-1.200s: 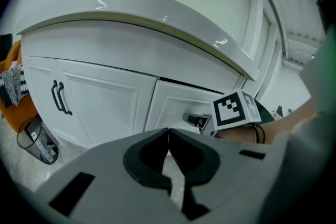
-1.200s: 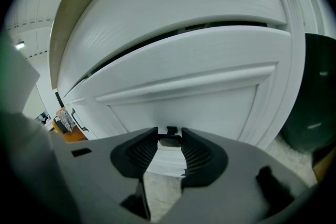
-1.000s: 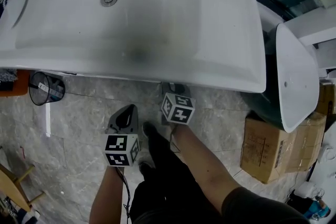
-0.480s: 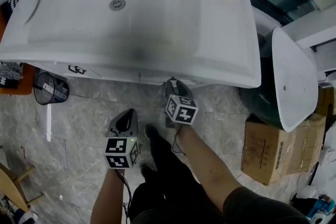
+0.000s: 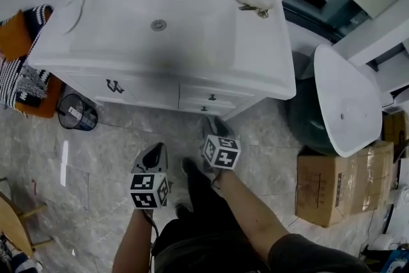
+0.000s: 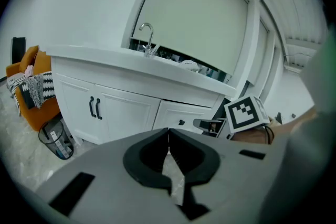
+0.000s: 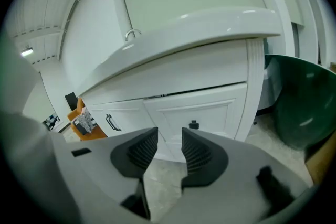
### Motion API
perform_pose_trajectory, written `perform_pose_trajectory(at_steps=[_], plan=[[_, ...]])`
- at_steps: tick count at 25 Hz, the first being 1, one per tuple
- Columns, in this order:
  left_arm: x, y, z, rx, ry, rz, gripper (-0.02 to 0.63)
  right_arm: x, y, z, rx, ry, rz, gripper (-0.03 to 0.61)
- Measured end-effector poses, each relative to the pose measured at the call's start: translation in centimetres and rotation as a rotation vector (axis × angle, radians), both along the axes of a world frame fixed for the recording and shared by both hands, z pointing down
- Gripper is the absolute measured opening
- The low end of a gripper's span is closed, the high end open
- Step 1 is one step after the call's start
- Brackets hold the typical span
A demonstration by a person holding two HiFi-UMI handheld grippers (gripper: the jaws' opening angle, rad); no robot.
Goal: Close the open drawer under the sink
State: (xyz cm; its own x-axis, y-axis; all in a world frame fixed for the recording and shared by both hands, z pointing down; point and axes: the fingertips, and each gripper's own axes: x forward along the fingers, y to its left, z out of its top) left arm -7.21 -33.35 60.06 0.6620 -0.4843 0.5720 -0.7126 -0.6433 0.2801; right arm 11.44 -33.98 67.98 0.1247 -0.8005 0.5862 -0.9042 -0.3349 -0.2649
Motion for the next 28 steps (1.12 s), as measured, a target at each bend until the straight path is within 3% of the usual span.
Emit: perform_pose_trajectory(at_steps=[6,10,14,20,28], plan=[[-4.6,4.1,-5.4,0.026,0.046,-0.038,0.014,-4.3,4.0,-7.7,0.094,-0.005,-0.059,0.142],[-6.9,6.7,-8.2,0.029,0.111,-0.042,0.015,-8.9,7.0,-11.3,0.111,-0.039,-0.14,0.086],[-8.4,8.9,-10.0,0.044,0.124,-0.024,0.015,-12.2,9.6,-14.4,0.131,-0.031,-0.204,0.057],[-10.3,11.4,-10.6,0.005,0.128,-0.052,0.015,-14.1,11.6,-17.5,0.131,-0.009,-0.26,0.043],[-11.4,13.8,-12.9,0.022,0.135,-0.129,0.015,-14.0,13.6,-19.5,0.141,-0.018,-0.323,0.04]])
